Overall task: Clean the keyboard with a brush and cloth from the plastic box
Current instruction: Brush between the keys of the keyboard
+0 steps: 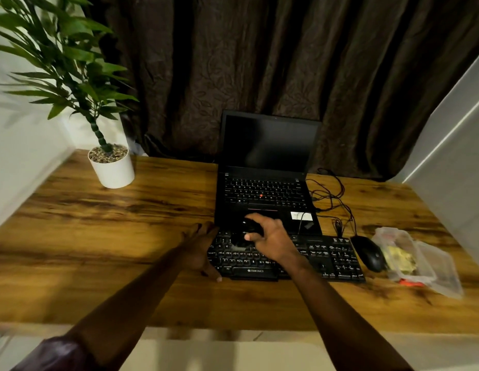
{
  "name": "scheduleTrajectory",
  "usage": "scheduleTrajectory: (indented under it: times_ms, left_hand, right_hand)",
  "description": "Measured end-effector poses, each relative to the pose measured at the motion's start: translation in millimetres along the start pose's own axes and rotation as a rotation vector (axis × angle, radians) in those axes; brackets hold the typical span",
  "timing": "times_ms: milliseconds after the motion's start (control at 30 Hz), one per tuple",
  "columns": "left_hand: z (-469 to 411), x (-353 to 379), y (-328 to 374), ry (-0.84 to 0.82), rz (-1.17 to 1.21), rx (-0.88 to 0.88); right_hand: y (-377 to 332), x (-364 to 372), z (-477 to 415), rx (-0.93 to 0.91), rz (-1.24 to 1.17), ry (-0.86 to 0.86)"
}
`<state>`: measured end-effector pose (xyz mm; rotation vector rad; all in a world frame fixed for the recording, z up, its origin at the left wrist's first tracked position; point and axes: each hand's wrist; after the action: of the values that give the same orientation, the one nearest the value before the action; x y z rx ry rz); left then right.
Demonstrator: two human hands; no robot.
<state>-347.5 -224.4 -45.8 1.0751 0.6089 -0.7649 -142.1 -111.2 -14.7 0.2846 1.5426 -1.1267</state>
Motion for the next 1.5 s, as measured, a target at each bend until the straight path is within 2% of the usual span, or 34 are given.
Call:
scheduleTrajectory:
  times_ms: [233,467,700,833,1167,1500]
  left_hand:
    - [-0.3,2.7,19.0,0.027,-0.054,0.031]
    - [-13.7,11.0,24.3,0.024,-0.090,0.094]
    - [-13.7,5.9,33.1,-0.057,-0.087,0.020]
    - [-10.3,3.7,39.7,-0.070,-0.107,0.050]
    - [-13.0,9.0,42.3,-0.076,-0.142,0.070]
    - [-12.1,8.5,40.1,-0.081,-0.145,0.041]
  right_hand:
    - [40.7,-27.9,19.7,0.062,0.021,0.067]
    - [9.6,-10.4,5.5,-0.052,-0.002,0.033]
    - [38.6,-33.3,16.4,-0.003,0.002,0.048]
    - [60.3,-45.9,27.0,0.061,0.000,0.046]
    - [30.8,-22.3,6.3,-0.038,-0.047,0.006]
    - [77.1,-56.1,23.8,0.040,0.027,0.037]
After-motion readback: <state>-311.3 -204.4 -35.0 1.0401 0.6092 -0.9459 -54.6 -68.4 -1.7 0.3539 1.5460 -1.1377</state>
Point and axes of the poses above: each hand's wrist, its own z-axis away from the middle knuckle, its own x-axis out of the palm, y = z × x, and after that the axes turned 14 degrees about z, right-handed
